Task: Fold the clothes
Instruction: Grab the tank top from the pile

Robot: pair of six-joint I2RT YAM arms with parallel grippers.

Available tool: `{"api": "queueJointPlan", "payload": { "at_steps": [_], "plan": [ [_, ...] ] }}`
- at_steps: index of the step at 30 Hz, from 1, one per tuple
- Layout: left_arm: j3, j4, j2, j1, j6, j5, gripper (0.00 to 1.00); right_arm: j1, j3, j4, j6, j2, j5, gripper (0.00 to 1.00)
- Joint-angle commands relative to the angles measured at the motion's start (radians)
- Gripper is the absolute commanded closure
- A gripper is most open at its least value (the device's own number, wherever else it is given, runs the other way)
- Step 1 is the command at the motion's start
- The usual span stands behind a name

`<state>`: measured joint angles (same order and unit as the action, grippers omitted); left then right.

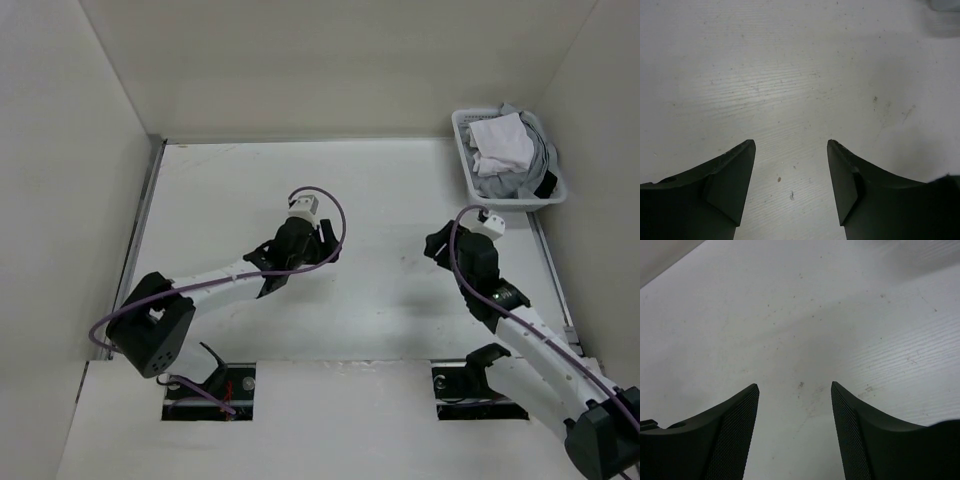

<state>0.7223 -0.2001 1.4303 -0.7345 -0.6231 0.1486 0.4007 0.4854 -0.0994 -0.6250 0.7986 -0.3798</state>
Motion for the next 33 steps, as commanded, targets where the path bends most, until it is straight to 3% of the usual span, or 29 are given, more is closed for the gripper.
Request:
{"api": "queueJointPlan", "payload": {
  "at_steps": [1,4,7,9,11,13,15,20,23,28,33],
  "plan": [
    [0.052,-0.067,0.015,0.011,0.017,-0.047,0.41,-0.029,0.015,0.104,0.004,0.02,0.005,0.37],
    [0.055,-0.113,0.025,0.001,0.02,-0.073,0.41,-0.049,0.047,0.128,0.001,0.066,0.01,0.44],
    [0.034,-0.172,0.025,-0.029,0.037,-0.07,0.44,-0.064,0.079,0.151,0.005,0.112,0.016,0.64],
    [0.002,-0.24,0.012,-0.048,0.065,-0.064,0.66,-0.093,0.113,0.156,0.004,0.145,0.016,0.9],
    [-0.03,-0.297,-0.02,-0.065,0.08,-0.057,0.9,-0.157,0.165,0.159,0.002,0.187,0.018,0.97],
    [-0.055,-0.334,-0.056,-0.085,0.098,-0.05,0.96,-0.242,0.231,0.179,0.007,0.256,0.022,0.97],
    [-0.079,-0.361,-0.079,-0.098,0.117,-0.028,0.94,-0.329,0.309,0.208,0.016,0.357,0.031,0.93],
    [-0.13,-0.403,-0.09,-0.084,0.115,-0.02,0.58,-0.507,0.553,0.253,0.016,0.666,0.105,0.68],
    [-0.138,-0.41,-0.088,-0.076,0.106,-0.021,0.49,-0.572,0.715,0.241,0.008,0.839,0.168,0.59],
    [-0.133,-0.417,-0.056,-0.075,0.106,-0.021,0.47,-0.615,0.89,0.201,-0.004,1.028,0.26,0.51],
    [-0.12,-0.432,-0.007,-0.075,0.099,-0.033,0.46,-0.619,0.972,0.181,-0.002,1.119,0.315,0.53]
  ]
}}
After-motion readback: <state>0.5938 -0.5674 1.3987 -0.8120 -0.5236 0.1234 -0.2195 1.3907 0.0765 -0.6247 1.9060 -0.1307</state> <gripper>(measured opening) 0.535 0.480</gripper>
